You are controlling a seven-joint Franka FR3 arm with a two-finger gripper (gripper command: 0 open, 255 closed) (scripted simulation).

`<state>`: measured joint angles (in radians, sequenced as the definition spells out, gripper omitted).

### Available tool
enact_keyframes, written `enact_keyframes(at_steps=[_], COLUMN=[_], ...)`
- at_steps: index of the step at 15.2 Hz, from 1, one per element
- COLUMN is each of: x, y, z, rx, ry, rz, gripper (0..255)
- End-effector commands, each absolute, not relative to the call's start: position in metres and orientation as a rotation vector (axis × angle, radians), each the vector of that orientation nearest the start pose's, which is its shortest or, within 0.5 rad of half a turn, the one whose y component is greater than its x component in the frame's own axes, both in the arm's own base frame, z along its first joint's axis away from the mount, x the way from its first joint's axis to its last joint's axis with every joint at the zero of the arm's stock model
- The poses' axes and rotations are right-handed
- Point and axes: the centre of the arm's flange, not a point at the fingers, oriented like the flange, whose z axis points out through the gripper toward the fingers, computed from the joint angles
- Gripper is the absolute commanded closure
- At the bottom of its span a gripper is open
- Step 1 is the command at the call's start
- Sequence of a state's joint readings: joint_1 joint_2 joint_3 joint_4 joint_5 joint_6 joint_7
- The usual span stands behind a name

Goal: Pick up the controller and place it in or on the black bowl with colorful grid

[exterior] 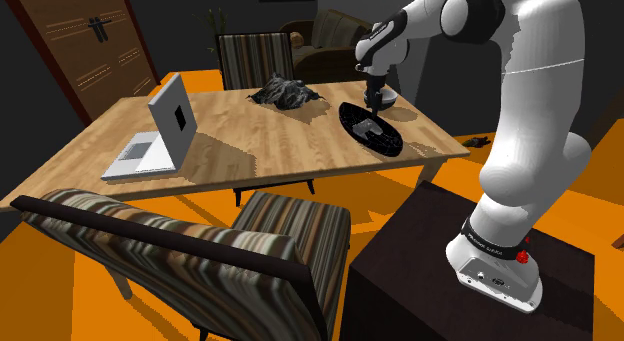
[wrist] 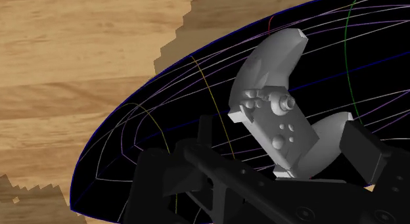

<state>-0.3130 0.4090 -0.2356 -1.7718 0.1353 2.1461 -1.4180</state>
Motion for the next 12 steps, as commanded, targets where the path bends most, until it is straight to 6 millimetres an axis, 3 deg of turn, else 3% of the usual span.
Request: enact_keyframes(at_steps=[1,4,12], x=[0.562,0.562,0.562], y=[-0.323,-0.324,-0.324], z=[0.347,0.384,0.384], rx=[-2.86,-2.86,-2.86], ry=[-1.23,-1.23,-1.23], rz=[-0.007,-0.007,-0.007], gripper=[0,0,0])
